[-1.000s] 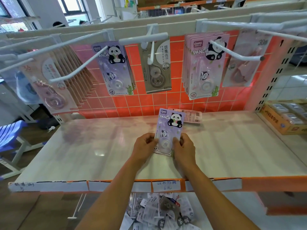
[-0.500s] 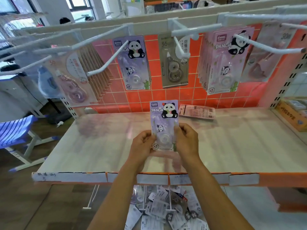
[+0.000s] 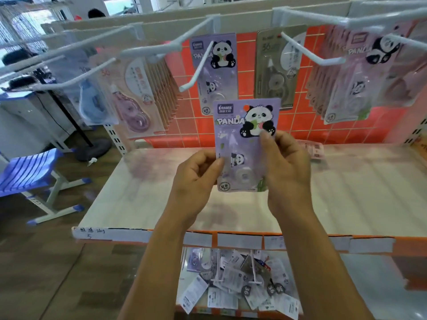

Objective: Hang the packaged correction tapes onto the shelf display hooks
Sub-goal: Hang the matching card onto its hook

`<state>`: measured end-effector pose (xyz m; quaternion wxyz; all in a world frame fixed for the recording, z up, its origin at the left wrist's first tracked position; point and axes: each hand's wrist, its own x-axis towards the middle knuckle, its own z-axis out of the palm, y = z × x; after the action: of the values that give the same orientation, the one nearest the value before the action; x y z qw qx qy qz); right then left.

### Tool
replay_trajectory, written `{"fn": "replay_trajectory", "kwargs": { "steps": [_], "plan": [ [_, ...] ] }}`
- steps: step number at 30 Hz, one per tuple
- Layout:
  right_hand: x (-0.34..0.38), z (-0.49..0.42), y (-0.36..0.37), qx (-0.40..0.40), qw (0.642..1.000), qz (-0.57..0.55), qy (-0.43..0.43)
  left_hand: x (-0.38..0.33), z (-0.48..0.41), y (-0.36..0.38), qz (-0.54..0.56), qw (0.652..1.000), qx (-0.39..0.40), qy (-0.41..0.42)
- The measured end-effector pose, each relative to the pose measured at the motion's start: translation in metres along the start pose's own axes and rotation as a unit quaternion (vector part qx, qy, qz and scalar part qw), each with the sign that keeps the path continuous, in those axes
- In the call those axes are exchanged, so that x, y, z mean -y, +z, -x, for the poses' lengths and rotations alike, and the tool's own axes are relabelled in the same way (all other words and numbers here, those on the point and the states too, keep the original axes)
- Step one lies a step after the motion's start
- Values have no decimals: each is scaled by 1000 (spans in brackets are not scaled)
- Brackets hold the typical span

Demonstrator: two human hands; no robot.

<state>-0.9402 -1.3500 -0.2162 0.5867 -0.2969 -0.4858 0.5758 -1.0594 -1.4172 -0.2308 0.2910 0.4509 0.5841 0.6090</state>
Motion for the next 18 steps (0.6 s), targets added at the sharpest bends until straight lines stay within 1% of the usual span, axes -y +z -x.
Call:
{"fn": "replay_trajectory", "kwargs": {
  "steps": [3,6,10,12,16,18],
  "plan": [
    [19,6,11,16,1000,-3,-21,-18,3,-6,13,999,13,30],
    [31,15,21,52,998,-22,-38,-33,5,-13,35,997,-5,67],
    [37,23,31,65,995,10,-69,-38,5,-23,61,992,10,112],
    [39,26,34,71,994,5,-79,-37,7,-27,75,990,14,116],
    [42,26,41,90,992,-44,-71,-40,4,-32,116,985,17,129],
    [42,24,46,93,992,-40,-77,-43,0,-34,124,983,11,134]
  ]
}}
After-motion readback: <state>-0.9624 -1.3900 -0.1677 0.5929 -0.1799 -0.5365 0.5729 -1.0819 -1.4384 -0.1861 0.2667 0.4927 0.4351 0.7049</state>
